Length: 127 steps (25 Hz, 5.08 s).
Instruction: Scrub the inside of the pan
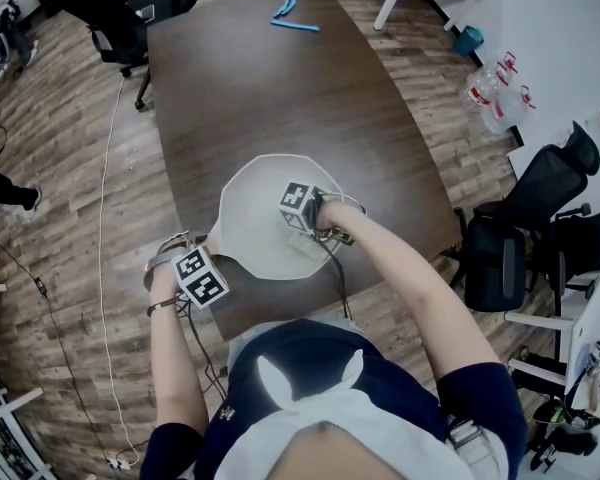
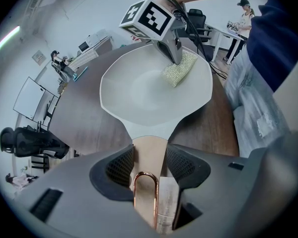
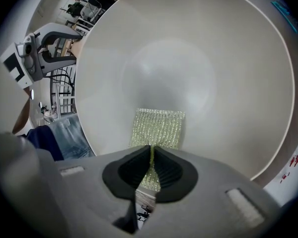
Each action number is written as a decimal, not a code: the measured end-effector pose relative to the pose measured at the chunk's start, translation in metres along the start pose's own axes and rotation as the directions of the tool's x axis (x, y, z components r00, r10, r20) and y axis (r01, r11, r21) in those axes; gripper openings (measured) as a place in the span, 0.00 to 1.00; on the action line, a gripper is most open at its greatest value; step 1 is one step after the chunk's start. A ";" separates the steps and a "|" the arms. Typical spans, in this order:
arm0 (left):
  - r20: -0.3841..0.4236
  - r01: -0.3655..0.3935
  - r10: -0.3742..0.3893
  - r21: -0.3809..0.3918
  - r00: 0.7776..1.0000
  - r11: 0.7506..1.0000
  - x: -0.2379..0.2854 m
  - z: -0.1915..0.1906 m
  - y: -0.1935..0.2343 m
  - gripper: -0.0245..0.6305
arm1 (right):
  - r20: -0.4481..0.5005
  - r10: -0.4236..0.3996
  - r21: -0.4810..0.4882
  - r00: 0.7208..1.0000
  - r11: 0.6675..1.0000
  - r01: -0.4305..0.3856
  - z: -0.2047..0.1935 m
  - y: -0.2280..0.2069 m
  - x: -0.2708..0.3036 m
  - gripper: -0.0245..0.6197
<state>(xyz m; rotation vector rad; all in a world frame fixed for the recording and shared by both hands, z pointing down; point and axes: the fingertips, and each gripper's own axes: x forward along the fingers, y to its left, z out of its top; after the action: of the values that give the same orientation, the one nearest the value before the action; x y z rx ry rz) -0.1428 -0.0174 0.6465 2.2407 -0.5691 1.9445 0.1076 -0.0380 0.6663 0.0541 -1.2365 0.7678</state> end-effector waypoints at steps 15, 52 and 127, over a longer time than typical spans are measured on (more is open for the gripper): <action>-0.024 0.000 0.000 0.007 1.000 1.000 0.000 0.003 -0.001 0.35 | 0.036 0.164 -0.046 0.986 0.986 -0.162 0.008 0.035 0.011 0.07; -0.037 -0.006 0.007 0.027 0.999 1.000 0.002 0.001 0.003 0.35 | 0.409 0.353 -0.230 0.841 0.932 -0.279 0.092 0.110 0.000 0.08; -0.060 -0.068 0.075 0.117 0.995 0.991 0.001 0.006 0.010 0.35 | 0.729 -0.503 0.058 0.464 0.721 0.690 0.189 -0.019 -0.071 0.08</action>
<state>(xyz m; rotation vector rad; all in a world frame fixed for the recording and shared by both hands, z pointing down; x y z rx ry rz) -0.1403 -0.0288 0.6454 2.2431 -0.5503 2.1273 -0.0463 -0.1691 0.6799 0.6191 -1.8893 -0.1069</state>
